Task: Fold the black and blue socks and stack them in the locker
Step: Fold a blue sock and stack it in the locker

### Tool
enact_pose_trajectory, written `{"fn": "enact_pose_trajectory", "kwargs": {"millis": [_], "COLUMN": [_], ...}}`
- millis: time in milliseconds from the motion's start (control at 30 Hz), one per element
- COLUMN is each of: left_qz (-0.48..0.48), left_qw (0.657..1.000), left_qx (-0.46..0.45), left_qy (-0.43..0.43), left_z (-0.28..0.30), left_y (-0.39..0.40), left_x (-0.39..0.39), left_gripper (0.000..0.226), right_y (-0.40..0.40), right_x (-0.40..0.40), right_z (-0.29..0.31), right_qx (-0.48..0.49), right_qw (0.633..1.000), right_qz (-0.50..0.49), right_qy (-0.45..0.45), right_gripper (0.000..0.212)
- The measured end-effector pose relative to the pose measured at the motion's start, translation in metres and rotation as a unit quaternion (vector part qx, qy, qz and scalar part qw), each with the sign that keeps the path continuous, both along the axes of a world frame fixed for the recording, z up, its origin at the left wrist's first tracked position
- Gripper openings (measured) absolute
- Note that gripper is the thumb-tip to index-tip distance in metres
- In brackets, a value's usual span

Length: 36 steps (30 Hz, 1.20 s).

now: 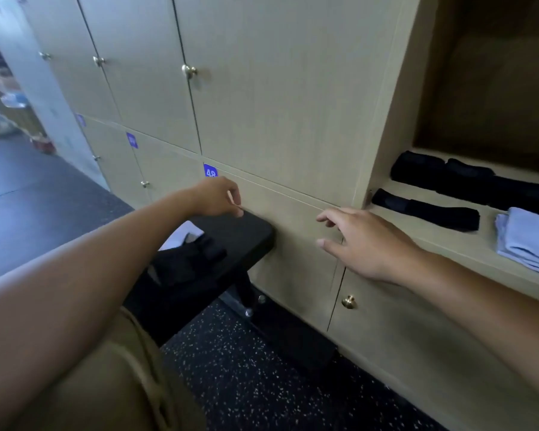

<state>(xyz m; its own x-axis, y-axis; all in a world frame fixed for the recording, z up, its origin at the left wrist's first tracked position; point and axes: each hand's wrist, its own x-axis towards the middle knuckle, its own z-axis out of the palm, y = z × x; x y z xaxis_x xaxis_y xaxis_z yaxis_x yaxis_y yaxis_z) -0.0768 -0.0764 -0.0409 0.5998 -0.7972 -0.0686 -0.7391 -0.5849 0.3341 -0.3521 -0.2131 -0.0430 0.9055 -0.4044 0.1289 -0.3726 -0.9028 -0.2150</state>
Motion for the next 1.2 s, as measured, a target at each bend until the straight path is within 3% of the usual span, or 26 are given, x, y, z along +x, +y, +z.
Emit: {"fn": "enact_pose_trajectory", "kwargs": {"millis": [267, 367, 533, 900, 1200], "left_qz": [0.045, 0.044, 0.041, 0.082, 0.127], "left_qw": [0.987, 0.977, 0.975, 0.973, 0.979], "left_qx": [0.154, 0.207, 0.220, 0.200, 0.035], "left_qy": [0.004, 0.010, 0.011, -0.077, -0.154], "left_z": [-0.007, -0.008, -0.008, 0.005, 0.038], "left_y": [0.049, 0.060, 0.066, 0.061, 0.054], "left_x": [0.041, 0.050, 0.057, 0.053, 0.044], "left_gripper": [0.059, 0.052, 0.032, 0.029, 0.011], "right_y": [0.016, 0.022, 0.028, 0.026, 0.027], "right_x": [0.032, 0.041, 0.049, 0.050, 0.049], "right_z": [-0.001, -0.003, -0.008, -0.014, -0.016], "right_qx": [0.010, 0.016, 0.010, 0.010, 0.013], "right_qw": [0.999, 0.999, 0.998, 0.997, 0.997], "right_qz": [0.034, 0.045, 0.057, 0.050, 0.055], "right_qy": [0.014, 0.020, 0.037, 0.050, 0.049], "right_gripper": [0.045, 0.045, 0.041, 0.042, 0.044]}}
